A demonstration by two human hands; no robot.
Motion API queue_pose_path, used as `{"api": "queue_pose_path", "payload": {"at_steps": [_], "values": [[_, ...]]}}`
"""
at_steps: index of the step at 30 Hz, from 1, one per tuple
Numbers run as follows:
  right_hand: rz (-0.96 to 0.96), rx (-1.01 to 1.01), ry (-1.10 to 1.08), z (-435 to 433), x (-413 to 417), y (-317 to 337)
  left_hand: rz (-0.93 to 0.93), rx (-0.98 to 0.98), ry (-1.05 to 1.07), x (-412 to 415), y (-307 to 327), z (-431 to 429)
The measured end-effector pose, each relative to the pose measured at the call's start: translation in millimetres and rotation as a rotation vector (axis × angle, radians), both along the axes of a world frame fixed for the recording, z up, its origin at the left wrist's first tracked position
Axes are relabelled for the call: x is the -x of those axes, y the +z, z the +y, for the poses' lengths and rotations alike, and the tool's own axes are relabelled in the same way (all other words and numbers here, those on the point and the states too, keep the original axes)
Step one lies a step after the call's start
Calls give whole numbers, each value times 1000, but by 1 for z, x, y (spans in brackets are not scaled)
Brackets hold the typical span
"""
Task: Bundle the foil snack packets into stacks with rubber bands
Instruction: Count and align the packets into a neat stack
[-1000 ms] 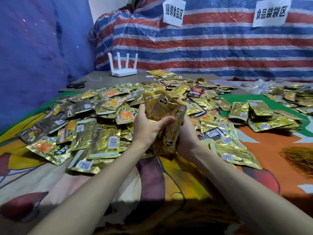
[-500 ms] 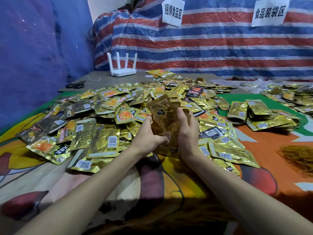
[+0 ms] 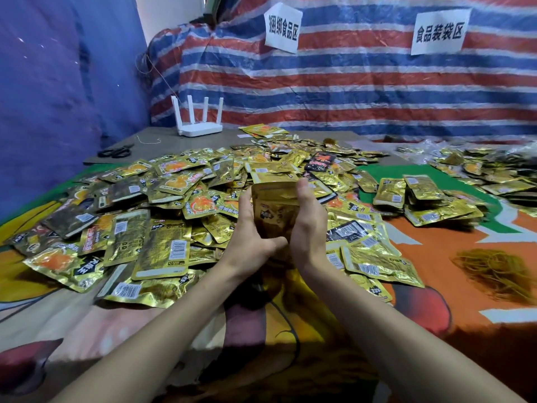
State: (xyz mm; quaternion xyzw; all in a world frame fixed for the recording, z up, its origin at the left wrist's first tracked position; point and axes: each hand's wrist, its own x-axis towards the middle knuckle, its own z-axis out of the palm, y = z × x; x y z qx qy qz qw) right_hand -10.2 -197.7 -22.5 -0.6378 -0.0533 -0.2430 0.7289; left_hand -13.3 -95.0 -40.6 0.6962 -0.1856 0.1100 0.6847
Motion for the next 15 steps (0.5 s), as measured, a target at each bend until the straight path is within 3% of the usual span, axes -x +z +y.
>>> {"api": "queue_pose_path", "payload": {"at_steps": [4, 11, 15], "values": [[25, -23, -9, -2, -2, 1, -25, 61, -23, 3, 0, -2], [217, -203, 66, -1, -6, 10, 126, 183, -8, 1, -6, -14], [185, -191, 156, -8, -4, 4, 90, 98, -17, 4, -12, -9]]}}
